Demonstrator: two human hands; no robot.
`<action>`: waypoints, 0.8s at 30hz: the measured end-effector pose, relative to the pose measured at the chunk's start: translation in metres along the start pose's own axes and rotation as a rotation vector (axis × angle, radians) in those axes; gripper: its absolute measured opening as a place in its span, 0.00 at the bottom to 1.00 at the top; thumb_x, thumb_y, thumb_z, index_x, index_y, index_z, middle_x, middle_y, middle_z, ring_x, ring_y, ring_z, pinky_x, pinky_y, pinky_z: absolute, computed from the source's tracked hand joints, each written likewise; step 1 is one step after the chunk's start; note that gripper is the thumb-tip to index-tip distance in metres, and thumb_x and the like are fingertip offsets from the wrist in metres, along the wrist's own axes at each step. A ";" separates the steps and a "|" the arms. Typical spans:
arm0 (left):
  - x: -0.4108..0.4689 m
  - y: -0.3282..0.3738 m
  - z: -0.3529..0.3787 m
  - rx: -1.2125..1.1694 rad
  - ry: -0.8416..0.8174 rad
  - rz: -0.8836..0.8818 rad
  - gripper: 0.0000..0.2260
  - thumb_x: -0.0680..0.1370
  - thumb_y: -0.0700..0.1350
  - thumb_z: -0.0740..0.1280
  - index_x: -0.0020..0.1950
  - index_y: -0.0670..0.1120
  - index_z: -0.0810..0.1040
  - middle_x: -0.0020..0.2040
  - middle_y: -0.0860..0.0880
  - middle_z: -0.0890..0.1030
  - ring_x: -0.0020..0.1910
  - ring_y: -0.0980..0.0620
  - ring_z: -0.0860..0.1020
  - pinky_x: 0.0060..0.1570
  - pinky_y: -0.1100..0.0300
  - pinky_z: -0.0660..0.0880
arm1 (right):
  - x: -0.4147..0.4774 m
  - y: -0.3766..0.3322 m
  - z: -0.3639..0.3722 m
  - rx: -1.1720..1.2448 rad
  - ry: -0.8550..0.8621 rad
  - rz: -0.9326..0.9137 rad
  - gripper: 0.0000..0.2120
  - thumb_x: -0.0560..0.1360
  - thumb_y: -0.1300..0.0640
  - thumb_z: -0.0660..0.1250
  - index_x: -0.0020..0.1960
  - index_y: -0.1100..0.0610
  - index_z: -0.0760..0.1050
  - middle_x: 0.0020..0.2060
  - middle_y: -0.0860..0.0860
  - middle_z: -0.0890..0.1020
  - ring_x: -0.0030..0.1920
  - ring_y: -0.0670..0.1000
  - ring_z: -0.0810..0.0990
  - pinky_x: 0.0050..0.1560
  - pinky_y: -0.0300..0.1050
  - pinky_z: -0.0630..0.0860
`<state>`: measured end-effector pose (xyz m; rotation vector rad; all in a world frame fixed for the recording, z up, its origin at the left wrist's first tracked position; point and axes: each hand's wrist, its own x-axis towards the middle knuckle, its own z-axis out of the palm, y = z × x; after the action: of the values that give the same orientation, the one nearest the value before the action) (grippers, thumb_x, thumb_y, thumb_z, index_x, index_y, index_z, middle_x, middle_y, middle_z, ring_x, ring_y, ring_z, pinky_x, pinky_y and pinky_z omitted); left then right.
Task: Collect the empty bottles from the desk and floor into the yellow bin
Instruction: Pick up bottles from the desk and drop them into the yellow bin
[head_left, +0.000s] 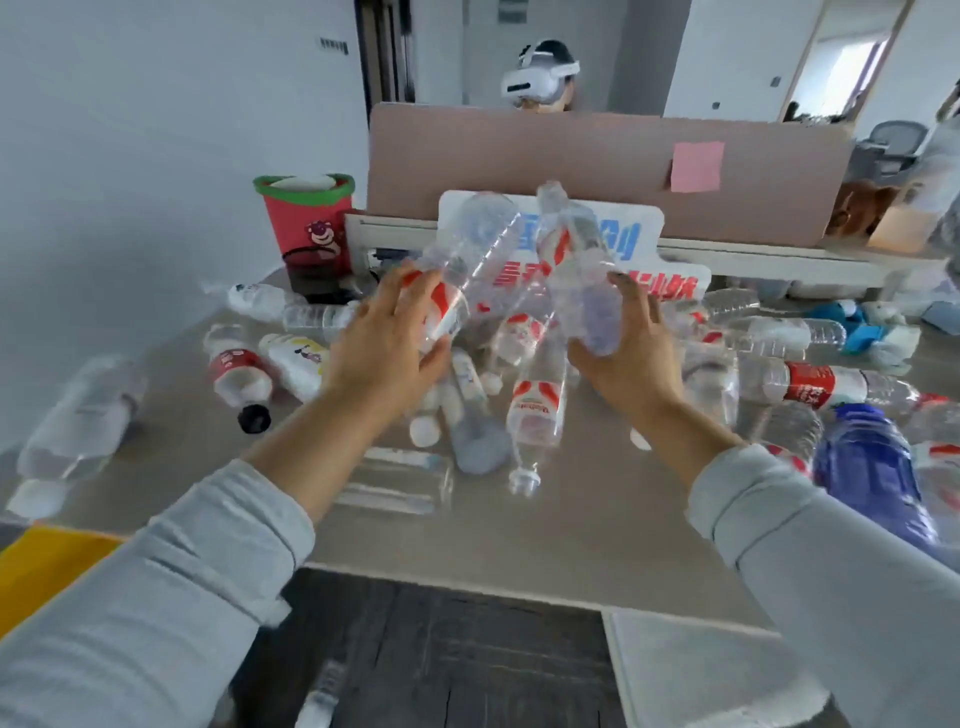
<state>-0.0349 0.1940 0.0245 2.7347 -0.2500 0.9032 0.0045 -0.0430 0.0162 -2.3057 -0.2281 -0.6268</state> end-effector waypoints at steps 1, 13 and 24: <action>-0.019 -0.013 -0.013 0.025 0.040 0.001 0.28 0.75 0.48 0.67 0.72 0.46 0.62 0.72 0.41 0.64 0.61 0.36 0.73 0.51 0.43 0.76 | -0.014 -0.016 0.011 0.035 -0.001 -0.049 0.36 0.70 0.54 0.72 0.73 0.51 0.59 0.70 0.52 0.65 0.67 0.55 0.68 0.62 0.48 0.69; -0.269 -0.165 -0.198 0.263 0.186 -0.588 0.24 0.75 0.49 0.67 0.70 0.51 0.64 0.67 0.42 0.63 0.54 0.34 0.75 0.48 0.41 0.76 | -0.165 -0.228 0.147 0.242 -0.343 -0.539 0.29 0.73 0.51 0.69 0.70 0.51 0.64 0.67 0.51 0.68 0.65 0.52 0.68 0.61 0.48 0.70; -0.390 -0.269 -0.220 0.319 0.104 -1.023 0.25 0.77 0.51 0.64 0.71 0.47 0.61 0.68 0.41 0.63 0.61 0.36 0.72 0.49 0.43 0.76 | -0.253 -0.332 0.304 0.140 -0.496 -0.924 0.26 0.73 0.47 0.63 0.69 0.53 0.64 0.68 0.61 0.69 0.63 0.63 0.73 0.56 0.53 0.75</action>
<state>-0.4034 0.5461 -0.0891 2.4871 1.2763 0.7742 -0.2125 0.4120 -0.0976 -2.0960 -1.5652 -0.4147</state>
